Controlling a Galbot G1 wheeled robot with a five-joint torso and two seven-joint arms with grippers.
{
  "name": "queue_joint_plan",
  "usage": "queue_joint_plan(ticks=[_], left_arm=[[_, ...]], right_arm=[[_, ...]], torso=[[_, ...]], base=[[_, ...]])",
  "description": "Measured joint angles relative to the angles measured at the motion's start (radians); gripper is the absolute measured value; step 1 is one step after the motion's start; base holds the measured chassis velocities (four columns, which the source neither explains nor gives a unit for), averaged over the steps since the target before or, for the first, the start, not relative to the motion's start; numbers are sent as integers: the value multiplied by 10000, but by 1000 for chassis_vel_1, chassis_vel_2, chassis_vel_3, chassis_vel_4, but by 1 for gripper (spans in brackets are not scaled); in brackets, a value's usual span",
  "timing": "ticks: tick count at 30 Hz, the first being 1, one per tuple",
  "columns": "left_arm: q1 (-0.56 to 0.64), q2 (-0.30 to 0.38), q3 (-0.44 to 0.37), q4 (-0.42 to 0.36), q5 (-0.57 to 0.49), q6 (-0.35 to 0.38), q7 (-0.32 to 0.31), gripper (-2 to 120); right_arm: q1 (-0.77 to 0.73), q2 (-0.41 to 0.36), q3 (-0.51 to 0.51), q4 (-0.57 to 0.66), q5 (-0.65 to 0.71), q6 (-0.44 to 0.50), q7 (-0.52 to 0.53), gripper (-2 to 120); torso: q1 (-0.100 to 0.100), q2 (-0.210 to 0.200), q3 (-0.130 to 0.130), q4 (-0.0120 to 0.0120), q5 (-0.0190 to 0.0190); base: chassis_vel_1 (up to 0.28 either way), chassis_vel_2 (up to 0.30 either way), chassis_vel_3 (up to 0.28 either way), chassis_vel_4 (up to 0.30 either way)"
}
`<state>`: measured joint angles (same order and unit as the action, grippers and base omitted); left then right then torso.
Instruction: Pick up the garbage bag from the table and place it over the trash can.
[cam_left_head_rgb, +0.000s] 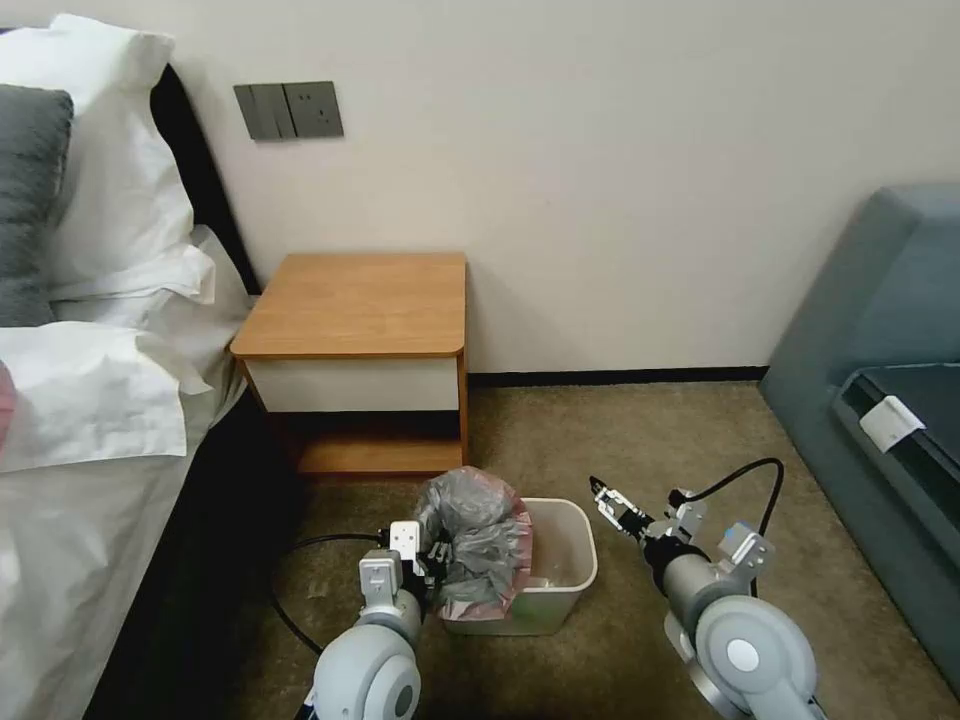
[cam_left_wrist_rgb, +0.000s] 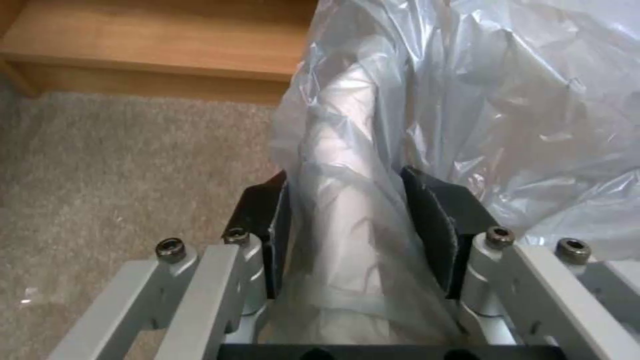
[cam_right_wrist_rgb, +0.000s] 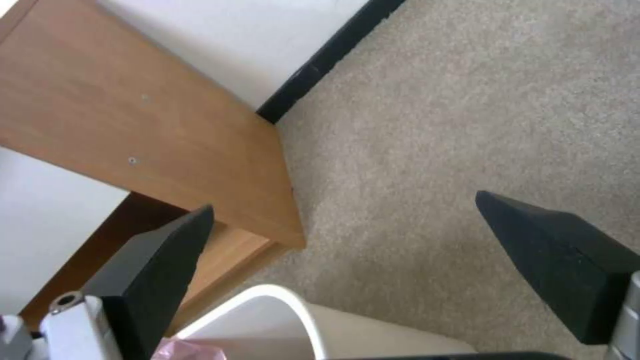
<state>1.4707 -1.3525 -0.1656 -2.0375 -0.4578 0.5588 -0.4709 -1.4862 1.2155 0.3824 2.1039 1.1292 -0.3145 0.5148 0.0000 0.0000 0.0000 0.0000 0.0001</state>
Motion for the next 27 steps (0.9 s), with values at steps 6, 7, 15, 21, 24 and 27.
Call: queue_joint_plan(ticks=[6, 7, 15, 21, 24, 27], left_arm=[[-30, -39, -21, 19, -182, 190, -127, 34], [-30, -52, -29, 18, -186, 234, -142, 31], [8, -92, -58, 22, -288, 116, -304, 7], [270, -92, -93, 51, -254, -1160, -32, 6], [432, -96, -185, 51, 39, -2042, 367, 6], [606, -90, -257, 52, 329, -2812, 736, 6]], right_arm=[[-3, 7, 1, -6, -42, 5, -2, 100], [-3, 7, 3, -11, -49, 6, -2, 100], [48, 6, -38, 21, -152, 14, -58, 100], [55, -212, -138, 718, -516, -29, -500, 100], [40, -409, -160, 1109, -643, -271, -1104, 100], [-15, -651, -214, 1394, -1019, -642, -2449, 100]], torso=[[0, 0, -1, 1, 1], [0, 1, -1, 1, 2], [0, 1, -1, -1, -1], [0, 1, 1, -1, -5], [1, 1, 0, -1, -3], [1, 1, 0, 0, -4]], base=[[0, 0, 0, 0], [0, 0, 0, 0], [0, 0, 0, 0], [0, 0, 0, 0], [0, 0, 0, 0], [0, 0, 0, 0]])
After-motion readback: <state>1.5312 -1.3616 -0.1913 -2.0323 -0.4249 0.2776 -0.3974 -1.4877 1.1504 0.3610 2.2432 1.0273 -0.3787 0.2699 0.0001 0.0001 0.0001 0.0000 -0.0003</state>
